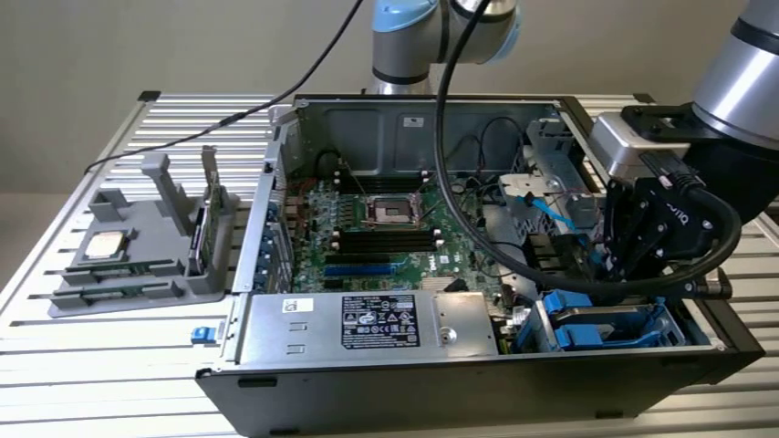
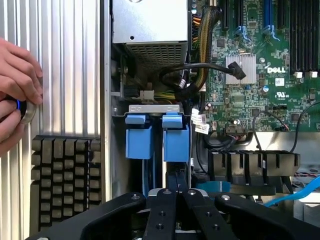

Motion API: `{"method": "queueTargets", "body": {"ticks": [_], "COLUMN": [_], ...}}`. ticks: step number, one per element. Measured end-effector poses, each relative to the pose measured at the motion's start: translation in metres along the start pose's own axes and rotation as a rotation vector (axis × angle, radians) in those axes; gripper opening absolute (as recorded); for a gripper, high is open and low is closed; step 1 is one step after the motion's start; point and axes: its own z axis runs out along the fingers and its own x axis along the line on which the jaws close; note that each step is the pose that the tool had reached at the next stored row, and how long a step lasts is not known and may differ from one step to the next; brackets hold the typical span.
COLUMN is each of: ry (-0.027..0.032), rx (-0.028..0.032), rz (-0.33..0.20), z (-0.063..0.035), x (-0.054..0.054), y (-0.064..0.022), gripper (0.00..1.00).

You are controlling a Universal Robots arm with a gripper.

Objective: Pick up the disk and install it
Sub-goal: 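Pick up the disk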

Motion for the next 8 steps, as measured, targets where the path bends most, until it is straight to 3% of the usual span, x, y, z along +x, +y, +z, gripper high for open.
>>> {"method": "queueTargets", "body": {"ticks": [8], "ry": [0.0001], "rx": [-0.0031], "rz": [0.000], "z": [0.0011], "x": [-0.0005], "y": [-0.0009], "gripper": [0.11]}}
